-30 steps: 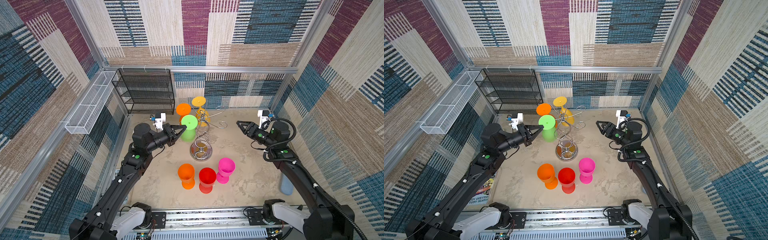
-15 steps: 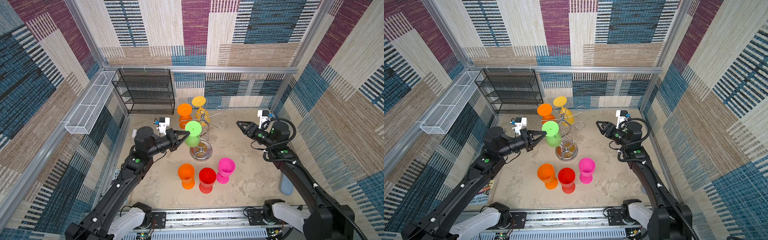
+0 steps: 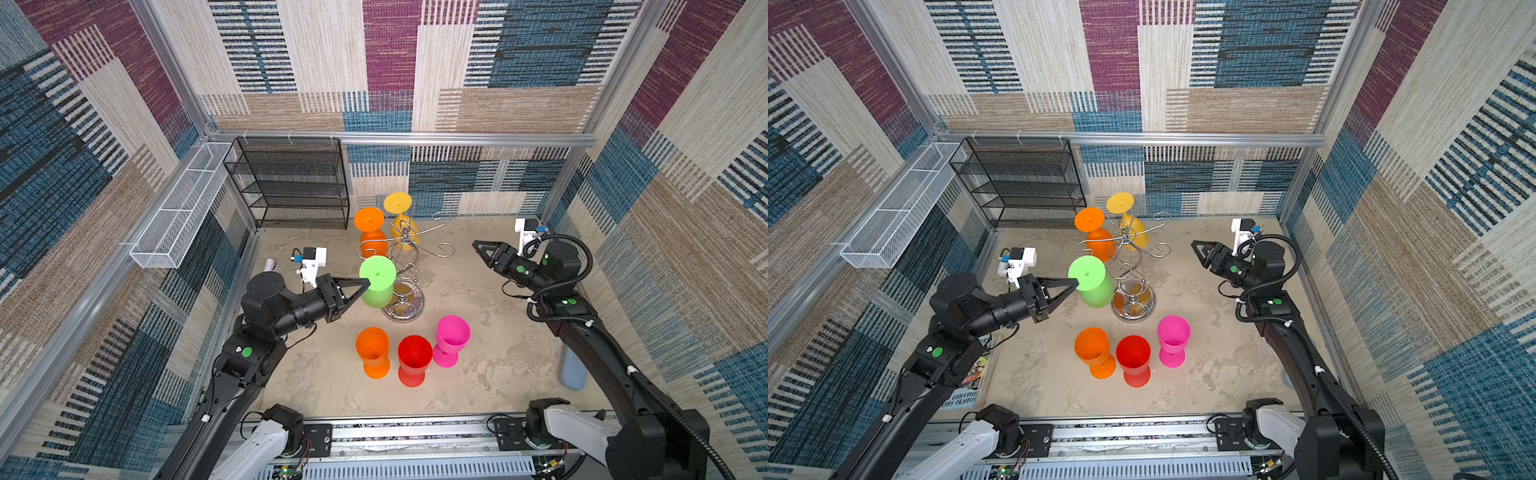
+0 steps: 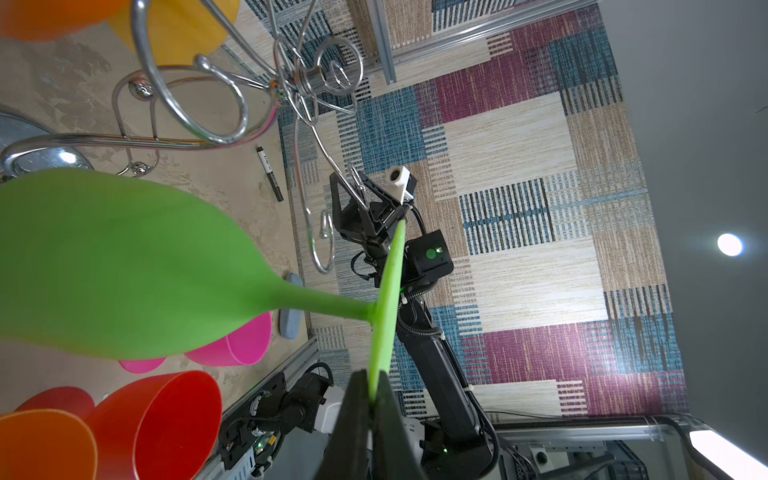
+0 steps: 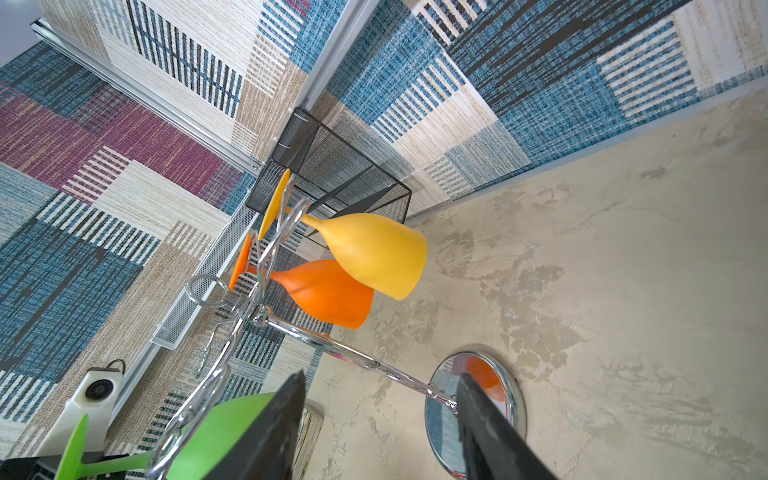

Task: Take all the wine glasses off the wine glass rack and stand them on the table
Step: 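Lift the green glass up off the rack with the left gripper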

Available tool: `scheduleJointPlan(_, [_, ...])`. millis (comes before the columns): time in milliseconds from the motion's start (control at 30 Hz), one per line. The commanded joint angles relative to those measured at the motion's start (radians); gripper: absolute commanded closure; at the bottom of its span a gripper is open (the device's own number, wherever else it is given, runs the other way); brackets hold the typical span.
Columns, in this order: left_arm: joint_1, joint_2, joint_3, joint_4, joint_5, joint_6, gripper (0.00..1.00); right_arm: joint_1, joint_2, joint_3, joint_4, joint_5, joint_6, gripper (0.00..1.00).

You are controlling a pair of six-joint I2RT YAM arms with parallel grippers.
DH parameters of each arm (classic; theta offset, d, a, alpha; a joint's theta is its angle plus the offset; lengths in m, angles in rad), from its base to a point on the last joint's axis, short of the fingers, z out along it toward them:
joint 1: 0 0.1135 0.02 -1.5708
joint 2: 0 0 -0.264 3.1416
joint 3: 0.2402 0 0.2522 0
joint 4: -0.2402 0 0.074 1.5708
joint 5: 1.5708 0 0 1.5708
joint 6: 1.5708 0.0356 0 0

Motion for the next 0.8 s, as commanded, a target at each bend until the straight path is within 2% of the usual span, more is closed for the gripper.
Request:
scheduleJointPlan(0, [0.002,-0.006,0.087,-0.080,0.044,0.107,1.00,-0.001,-0.005,0.012,0.014,-0.011,-0.007,0.40])
scheduleJointPlan(200, [0.002,0.025,0.278,-0.160,0.106,0.202,1.00,-0.001,-0.020,0.018,0.007,-0.011,-0.007,0.40])
scheduleJointPlan(300, [0.002,0.038,0.350,-0.126,0.125,0.245,1.00,-0.001,-0.039,0.017,0.011,-0.008,-0.011,0.40])
scheduleJointPlan(400, [0.002,0.041,0.315,0.071,0.128,0.182,1.00,-0.001,-0.069,0.009,0.036,-0.007,-0.010,0.41])
scheduleJointPlan(533, [0.002,0.101,0.255,0.377,0.163,0.035,1.00,-0.001,-0.106,0.016,0.059,-0.021,-0.026,0.41])
scheduleJointPlan(767, [0.002,0.209,0.217,0.708,0.155,-0.094,1.00,-0.001,-0.163,-0.008,0.179,-0.119,-0.028,0.41])
